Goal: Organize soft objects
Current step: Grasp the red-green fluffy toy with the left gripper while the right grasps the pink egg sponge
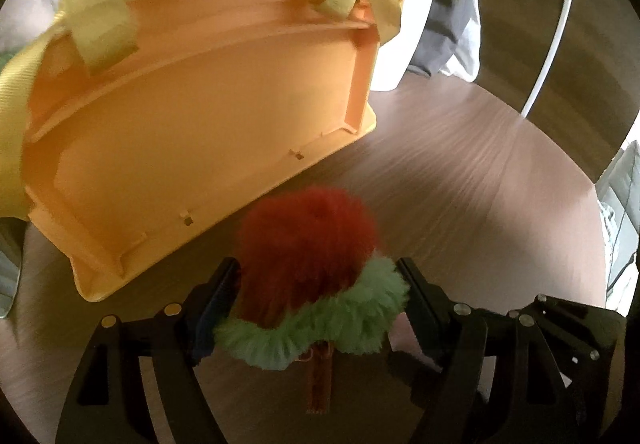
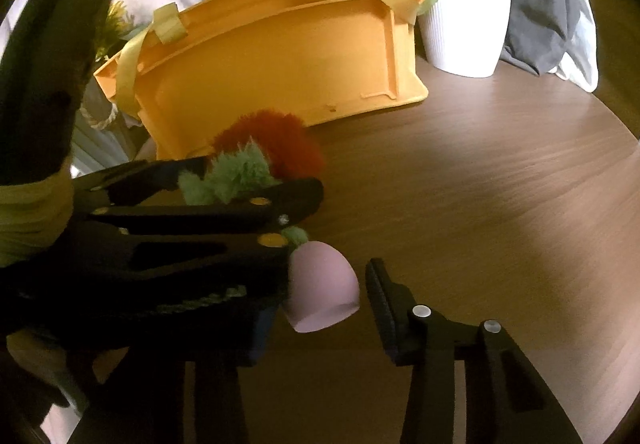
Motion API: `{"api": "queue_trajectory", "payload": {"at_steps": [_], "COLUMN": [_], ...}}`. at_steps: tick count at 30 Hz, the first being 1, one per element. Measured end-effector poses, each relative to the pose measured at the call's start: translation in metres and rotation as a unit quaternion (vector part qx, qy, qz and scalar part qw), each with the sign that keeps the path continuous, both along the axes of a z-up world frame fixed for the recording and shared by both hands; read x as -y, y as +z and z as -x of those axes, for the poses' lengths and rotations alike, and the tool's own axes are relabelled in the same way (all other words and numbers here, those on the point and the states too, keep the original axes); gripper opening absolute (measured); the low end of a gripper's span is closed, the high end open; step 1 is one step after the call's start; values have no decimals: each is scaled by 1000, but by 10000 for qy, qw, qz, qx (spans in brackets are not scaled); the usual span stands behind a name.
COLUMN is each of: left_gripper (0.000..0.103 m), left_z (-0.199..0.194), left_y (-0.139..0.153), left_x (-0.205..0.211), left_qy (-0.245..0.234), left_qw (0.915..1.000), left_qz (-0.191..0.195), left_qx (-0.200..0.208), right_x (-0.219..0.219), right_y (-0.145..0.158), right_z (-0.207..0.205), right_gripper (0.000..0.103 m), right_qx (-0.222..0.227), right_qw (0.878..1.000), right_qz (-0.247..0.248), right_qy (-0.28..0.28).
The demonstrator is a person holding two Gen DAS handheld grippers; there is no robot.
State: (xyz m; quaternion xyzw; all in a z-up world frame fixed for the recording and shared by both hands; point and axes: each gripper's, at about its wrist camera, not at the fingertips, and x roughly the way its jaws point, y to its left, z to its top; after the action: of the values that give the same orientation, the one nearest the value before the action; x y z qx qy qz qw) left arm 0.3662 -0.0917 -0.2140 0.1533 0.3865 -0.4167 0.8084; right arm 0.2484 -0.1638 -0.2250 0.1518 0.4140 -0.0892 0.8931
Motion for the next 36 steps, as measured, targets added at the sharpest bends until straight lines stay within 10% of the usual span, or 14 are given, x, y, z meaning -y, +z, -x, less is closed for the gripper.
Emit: {"api": "queue_trajectory", "payload": {"at_steps": [10, 36], "left_gripper": [37, 32], "left_z": [-6, 21], "left_y": [-10, 36], "left_x": [9, -43], "left_qy": [30, 854], "left_qw": [9997, 9950], "left_qz": [-172, 183], "left_qx": [-194, 489], "right_x": [4, -7], "right_y": [-1, 16], "right_z": [-6, 14], "right_gripper": [38, 37], "right_qx": [35, 306], "right_qw": [9998, 9994], "right_qz": [-171, 74], "right_qy": [20, 112]}}
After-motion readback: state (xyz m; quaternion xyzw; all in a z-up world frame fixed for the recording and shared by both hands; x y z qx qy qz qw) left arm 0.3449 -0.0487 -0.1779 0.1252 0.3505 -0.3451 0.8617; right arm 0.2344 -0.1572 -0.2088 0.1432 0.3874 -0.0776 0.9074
